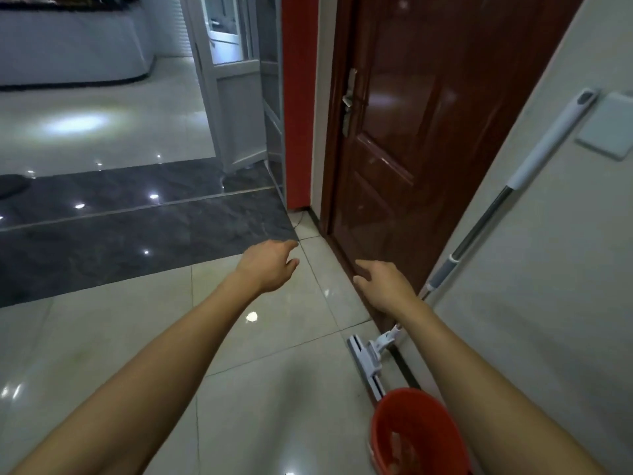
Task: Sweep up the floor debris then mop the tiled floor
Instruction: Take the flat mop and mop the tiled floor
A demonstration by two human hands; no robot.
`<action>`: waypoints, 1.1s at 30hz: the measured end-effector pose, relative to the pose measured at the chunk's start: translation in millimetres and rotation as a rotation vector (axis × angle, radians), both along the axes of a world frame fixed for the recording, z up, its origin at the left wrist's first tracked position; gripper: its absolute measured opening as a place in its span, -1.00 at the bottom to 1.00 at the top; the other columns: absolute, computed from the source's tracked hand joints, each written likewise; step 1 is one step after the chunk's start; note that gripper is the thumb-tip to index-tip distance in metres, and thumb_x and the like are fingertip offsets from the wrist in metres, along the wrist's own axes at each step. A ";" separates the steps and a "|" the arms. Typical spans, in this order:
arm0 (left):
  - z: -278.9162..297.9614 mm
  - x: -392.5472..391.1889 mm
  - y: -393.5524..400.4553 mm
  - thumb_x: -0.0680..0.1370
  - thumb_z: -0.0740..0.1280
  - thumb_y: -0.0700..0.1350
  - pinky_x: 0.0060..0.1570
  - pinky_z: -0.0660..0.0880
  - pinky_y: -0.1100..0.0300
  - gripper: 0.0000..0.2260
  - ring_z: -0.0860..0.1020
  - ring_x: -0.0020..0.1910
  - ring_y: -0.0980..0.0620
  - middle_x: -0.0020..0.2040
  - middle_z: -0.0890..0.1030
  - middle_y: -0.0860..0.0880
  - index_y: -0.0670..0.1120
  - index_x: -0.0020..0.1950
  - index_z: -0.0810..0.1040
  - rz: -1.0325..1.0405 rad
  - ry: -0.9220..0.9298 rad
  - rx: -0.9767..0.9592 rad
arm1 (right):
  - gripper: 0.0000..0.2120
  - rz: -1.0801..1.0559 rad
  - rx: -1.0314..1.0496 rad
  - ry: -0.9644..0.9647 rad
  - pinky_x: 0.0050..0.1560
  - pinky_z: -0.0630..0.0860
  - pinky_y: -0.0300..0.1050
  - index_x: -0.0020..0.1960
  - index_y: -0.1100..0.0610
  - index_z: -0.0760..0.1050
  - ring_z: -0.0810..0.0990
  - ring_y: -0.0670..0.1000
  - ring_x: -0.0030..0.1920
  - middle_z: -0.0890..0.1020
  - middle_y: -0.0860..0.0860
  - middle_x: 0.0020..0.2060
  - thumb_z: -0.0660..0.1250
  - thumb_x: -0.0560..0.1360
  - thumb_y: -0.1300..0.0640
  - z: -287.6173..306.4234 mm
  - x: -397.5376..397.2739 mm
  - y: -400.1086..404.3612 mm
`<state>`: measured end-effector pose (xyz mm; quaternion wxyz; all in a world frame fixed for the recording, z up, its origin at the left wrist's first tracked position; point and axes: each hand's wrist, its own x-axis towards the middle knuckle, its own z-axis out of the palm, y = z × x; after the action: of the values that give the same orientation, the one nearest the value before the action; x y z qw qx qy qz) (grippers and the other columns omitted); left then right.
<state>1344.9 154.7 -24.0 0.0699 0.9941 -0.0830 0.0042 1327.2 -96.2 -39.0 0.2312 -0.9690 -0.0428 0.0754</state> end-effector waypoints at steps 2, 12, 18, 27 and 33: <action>-4.1 26.5 -9.7 0.67 0.21 0.12 0.17 0.53 -0.01 -0.56 0.55 0.29 -0.08 0.37 0.57 -0.05 0.02 0.53 0.36 -0.047 0.031 -0.003 | -0.54 -0.039 0.004 0.016 0.32 0.48 0.03 0.48 0.03 0.40 0.51 0.14 0.34 0.54 0.08 0.36 0.27 0.60 -0.03 -5.5 14.8 -9.0; -37.5 152.1 -94.2 0.66 0.20 0.12 0.17 0.55 -0.07 -0.58 0.57 0.24 -0.14 0.31 0.60 -0.10 0.02 0.50 0.39 -0.282 0.092 0.004 | -0.53 -0.267 0.036 0.088 0.28 0.50 -0.05 0.48 0.01 0.41 0.57 0.12 0.27 0.61 0.07 0.27 0.28 0.59 -0.06 -37.6 93.2 -90.5; -44.9 223.8 -155.3 0.65 0.20 0.11 0.10 0.56 -0.05 -0.65 0.59 0.18 -0.16 0.23 0.64 -0.09 0.01 0.39 0.46 -0.370 0.112 0.005 | -0.52 -0.377 0.057 0.106 0.32 0.48 -0.05 0.49 0.01 0.40 0.53 0.11 0.32 0.55 0.08 0.35 0.28 0.59 -0.06 -52.0 141.7 -144.8; -76.9 274.4 -261.7 0.63 0.21 0.13 0.07 0.58 -0.04 -0.62 0.62 0.13 -0.20 0.19 0.65 -0.13 0.05 0.41 0.46 -0.523 0.256 -0.060 | -0.75 -0.604 0.164 0.132 -0.18 0.52 -0.25 0.19 0.04 0.63 0.65 -0.01 -0.13 0.69 0.10 0.05 0.27 0.58 0.06 -71.8 144.3 -222.7; -109.2 293.3 -324.4 0.61 0.26 0.02 0.05 0.60 0.01 -0.71 0.65 0.08 -0.15 0.13 0.68 -0.12 -0.01 0.29 0.56 -0.666 0.423 -0.140 | -0.56 -0.782 0.227 0.118 0.30 0.43 -0.12 0.46 0.08 0.43 0.51 0.07 0.34 0.51 0.07 0.39 0.30 0.61 0.00 -80.9 150.7 -252.7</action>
<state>1638.2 -169.6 -133.2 0.1508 0.8845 -0.3840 -0.2179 1478.0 -348.9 -119.9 0.3499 -0.8746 0.3341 0.0322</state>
